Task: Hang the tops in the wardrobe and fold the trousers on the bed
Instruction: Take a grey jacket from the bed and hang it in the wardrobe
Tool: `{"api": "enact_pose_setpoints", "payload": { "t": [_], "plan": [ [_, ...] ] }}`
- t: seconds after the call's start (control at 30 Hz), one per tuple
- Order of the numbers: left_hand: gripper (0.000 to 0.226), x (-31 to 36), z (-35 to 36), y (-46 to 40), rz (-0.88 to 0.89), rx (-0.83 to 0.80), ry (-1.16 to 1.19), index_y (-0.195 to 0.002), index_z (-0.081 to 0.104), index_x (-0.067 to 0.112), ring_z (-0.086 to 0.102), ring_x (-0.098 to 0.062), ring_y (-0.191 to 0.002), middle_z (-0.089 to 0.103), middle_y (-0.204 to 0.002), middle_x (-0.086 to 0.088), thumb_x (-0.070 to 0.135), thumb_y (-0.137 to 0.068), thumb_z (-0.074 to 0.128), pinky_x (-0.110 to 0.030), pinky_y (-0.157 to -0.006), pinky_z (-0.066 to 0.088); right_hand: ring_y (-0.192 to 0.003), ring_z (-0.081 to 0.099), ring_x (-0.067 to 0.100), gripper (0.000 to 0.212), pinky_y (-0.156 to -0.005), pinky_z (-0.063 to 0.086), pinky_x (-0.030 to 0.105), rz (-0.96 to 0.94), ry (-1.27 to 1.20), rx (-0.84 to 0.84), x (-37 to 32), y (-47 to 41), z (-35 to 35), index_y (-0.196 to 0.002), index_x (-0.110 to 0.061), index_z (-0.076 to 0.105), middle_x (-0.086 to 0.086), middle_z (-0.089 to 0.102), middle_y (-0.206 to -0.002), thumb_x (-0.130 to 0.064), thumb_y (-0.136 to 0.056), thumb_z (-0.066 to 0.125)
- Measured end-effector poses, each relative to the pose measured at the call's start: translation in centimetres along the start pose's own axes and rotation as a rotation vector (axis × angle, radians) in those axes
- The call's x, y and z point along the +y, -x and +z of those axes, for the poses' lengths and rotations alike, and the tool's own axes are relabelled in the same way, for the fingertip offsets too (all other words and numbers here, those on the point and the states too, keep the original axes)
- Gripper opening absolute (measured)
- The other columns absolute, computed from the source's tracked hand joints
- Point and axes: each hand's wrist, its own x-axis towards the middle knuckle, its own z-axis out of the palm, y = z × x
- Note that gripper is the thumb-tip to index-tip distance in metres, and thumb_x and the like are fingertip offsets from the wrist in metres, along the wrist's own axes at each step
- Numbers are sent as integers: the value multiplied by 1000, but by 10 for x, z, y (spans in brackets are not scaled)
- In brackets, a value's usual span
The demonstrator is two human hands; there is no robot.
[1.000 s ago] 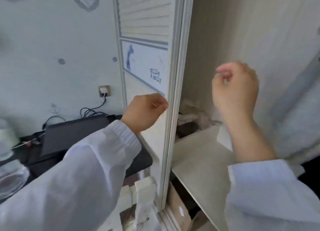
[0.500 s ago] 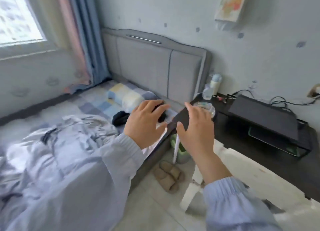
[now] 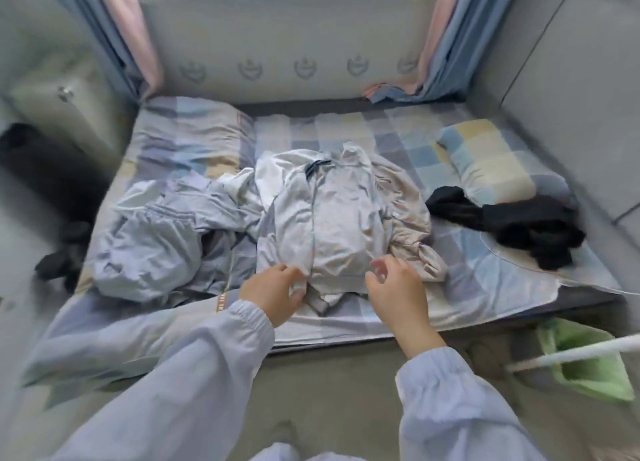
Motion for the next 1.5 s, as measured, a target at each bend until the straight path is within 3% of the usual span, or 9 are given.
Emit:
{"api": "enact_pose_setpoints", "payload": {
  "t": [0.27,0.47,0.8,0.93,1.03,1.13,1.23,1.37,1.5],
  "plan": [
    [28,-46,26,-167,-228,-158,147,-115,60,28,59,-17,-108,65,-115,9,35,-91,48,-35,-93,47,-95,56,17,20,-73,39,24,153,-31,-285,24,-143,72,-102,-16,64,0,66,-105,-20,-89,49],
    [30,-74,75,-312,-416,-176,167,-116,61,30,56,-21,-112,63,-121,3,34,-89,48,-28,-91,45,-95,59,18,21,-73,41,25,143,74,-352,72,-284,124,-100,-17,66,0,69,-100,-20,-89,49],
    [34,-101,192,-471,-422,-183,146,-117,59,25,54,-20,-114,59,-124,1,40,-88,52,-31,-95,44,-96,59,15,22,-80,47,26,100,139,-470,141,-418,241,-101,-23,65,-5,67,-99,-23,-89,46],
    [60,-109,237,-507,-413,-130,73,-135,40,25,40,-24,-126,36,-141,-4,45,-82,59,-37,-98,42,-95,59,14,21,-79,47,26,88,137,-487,155,-440,281,-99,-25,65,-6,67,-99,-25,-89,47],
    [82,-125,266,-509,-444,-163,34,-148,11,24,30,-32,-131,12,-151,-10,29,-82,60,-41,-101,40,-94,59,15,20,-79,47,27,76,123,-500,160,-447,303,-98,-26,65,-6,67,-98,-24,-88,47],
    [75,-152,272,-507,-449,-131,-32,-150,2,21,47,-32,-120,34,-143,-12,10,-88,45,-41,-97,43,-95,58,14,20,-81,47,27,72,121,-541,160,-450,314,-97,-26,65,-7,66,-97,-24,-88,48],
    [71,-176,243,-508,-517,-79,104,-147,21,29,52,-35,-117,54,-130,-15,8,-84,45,-40,-96,43,-93,59,11,17,-81,48,27,122,57,-588,150,-456,318,-95,-27,65,-8,66,-96,-24,-88,50],
    [62,-150,188,-496,-237,-161,483,-130,49,36,57,-19,-111,64,-115,1,20,-70,44,-24,-88,43,-100,61,16,17,-89,49,33,347,-348,-580,123,-476,316,-102,-27,59,-4,63,-106,-33,-86,59],
    [44,-109,170,-463,156,-701,611,-101,60,33,51,8,-79,58,-90,12,2,-75,44,-5,-70,39,-106,60,19,77,-96,48,36,562,-639,-465,105,-497,308,-121,-13,55,-1,63,-115,-55,-59,72]
  ]
}}
